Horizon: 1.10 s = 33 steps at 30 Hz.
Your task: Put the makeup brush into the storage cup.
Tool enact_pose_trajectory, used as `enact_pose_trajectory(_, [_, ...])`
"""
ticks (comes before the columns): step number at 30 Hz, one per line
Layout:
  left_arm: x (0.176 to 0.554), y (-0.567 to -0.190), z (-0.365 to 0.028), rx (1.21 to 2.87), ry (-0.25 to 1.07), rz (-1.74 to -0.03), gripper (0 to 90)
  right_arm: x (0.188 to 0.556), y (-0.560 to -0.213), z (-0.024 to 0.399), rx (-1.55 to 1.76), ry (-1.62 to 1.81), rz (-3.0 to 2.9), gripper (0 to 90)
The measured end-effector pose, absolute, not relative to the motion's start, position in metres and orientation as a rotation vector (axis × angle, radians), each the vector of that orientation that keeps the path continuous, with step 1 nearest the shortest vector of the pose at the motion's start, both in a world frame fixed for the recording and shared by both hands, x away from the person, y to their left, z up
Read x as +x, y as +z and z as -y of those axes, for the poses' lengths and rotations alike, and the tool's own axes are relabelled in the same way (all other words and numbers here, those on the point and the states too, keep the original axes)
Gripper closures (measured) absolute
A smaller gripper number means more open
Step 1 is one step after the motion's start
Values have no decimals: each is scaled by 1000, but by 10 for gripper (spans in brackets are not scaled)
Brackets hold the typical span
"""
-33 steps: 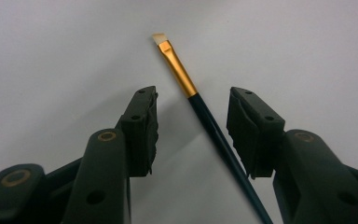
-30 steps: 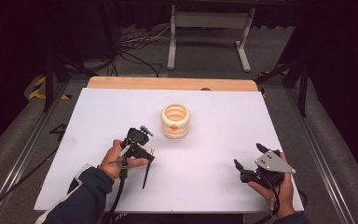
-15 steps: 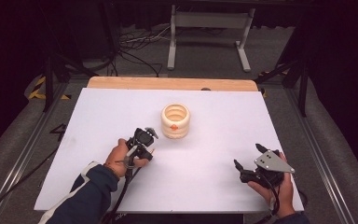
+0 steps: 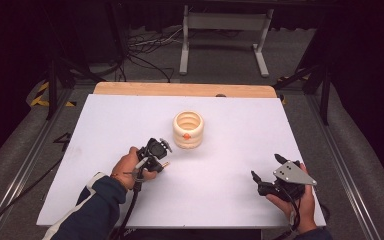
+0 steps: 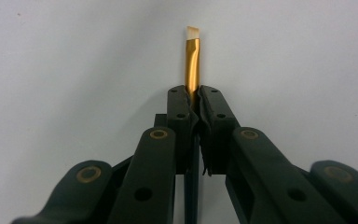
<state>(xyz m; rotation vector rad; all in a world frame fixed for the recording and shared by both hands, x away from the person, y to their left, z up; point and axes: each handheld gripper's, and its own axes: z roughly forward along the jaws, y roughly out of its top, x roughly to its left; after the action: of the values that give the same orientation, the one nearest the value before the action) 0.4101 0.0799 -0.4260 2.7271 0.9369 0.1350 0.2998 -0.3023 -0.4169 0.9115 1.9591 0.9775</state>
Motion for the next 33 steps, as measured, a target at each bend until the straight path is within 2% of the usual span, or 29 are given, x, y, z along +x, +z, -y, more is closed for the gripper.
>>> enact_pose_trajectory(19, [394,-390,-113,2377,297,-793,834,300,-417,301,903,970,-1961,105])
enact_pose_trajectory(33, [386,-374,-129,2125,359,-704,834,300,-418,300,899,965,-1965,104])
